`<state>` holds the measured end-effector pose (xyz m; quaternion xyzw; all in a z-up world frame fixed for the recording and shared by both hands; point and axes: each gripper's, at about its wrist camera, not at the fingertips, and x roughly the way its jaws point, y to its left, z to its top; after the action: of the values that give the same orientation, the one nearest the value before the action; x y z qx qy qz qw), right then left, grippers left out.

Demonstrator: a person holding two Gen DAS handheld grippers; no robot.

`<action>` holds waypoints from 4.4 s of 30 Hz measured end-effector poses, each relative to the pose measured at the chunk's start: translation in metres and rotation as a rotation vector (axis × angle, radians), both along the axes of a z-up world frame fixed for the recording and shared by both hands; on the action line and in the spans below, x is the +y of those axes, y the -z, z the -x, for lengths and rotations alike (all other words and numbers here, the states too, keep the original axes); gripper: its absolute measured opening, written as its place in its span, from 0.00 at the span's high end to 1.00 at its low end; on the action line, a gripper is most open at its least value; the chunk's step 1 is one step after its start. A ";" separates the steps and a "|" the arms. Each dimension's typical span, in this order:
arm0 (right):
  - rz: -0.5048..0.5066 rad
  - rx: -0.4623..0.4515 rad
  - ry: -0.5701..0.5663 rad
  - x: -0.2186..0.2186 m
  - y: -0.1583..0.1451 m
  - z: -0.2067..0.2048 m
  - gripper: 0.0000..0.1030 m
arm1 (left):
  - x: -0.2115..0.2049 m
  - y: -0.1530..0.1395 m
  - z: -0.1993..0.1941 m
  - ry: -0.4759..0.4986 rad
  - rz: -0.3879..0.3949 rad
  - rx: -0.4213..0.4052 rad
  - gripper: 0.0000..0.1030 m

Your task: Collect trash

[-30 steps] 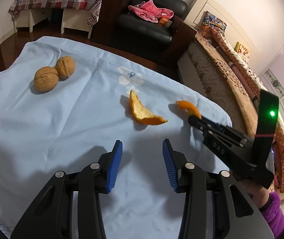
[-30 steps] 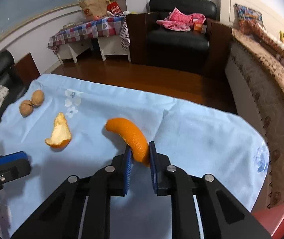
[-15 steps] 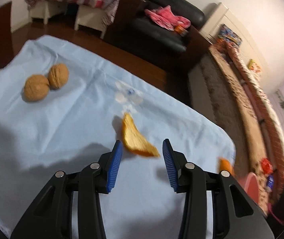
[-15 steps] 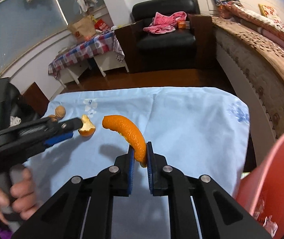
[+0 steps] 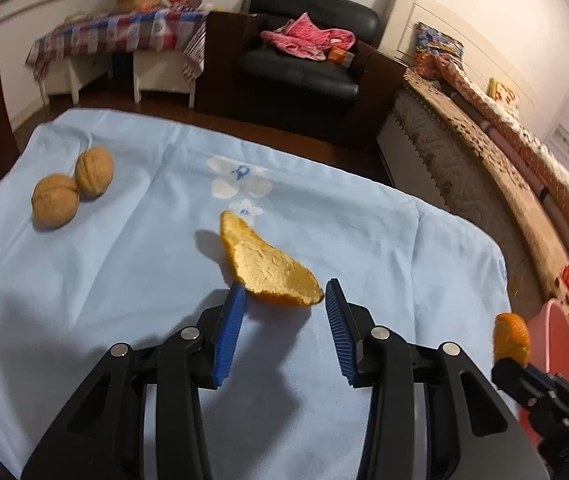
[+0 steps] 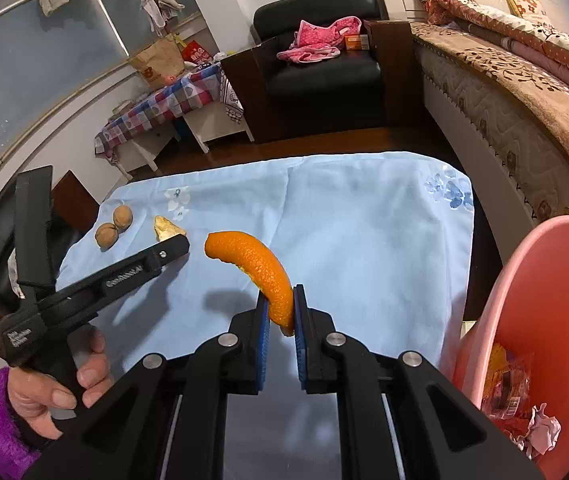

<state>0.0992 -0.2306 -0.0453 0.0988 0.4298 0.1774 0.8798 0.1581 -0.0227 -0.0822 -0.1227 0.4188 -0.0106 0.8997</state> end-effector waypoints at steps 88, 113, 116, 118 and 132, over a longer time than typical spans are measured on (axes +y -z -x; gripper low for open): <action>-0.108 -0.065 0.439 -0.206 -0.019 0.146 0.89 | -0.248 -0.087 0.136 0.682 0.002 -0.118 0.97; -0.099 -0.044 0.470 -0.219 -0.005 0.142 0.86 | -0.275 -0.054 0.119 0.672 0.002 -0.002 0.97; -0.106 -0.051 0.473 -0.219 -0.005 0.142 0.78 | -0.275 -0.052 0.118 0.671 0.001 0.011 0.97; -0.106 -0.057 0.475 -0.219 -0.006 0.143 0.73 | -0.275 -0.051 0.118 0.672 0.003 0.020 0.96; -0.119 -0.072 0.481 -0.219 -0.010 0.150 0.63 | -0.272 -0.060 0.124 0.667 0.004 -0.018 0.62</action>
<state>-0.0510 -0.4494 -0.0356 0.2434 0.3510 -0.0087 0.9042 0.0343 -0.2948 -0.0218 0.0193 0.4278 -0.3063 0.8502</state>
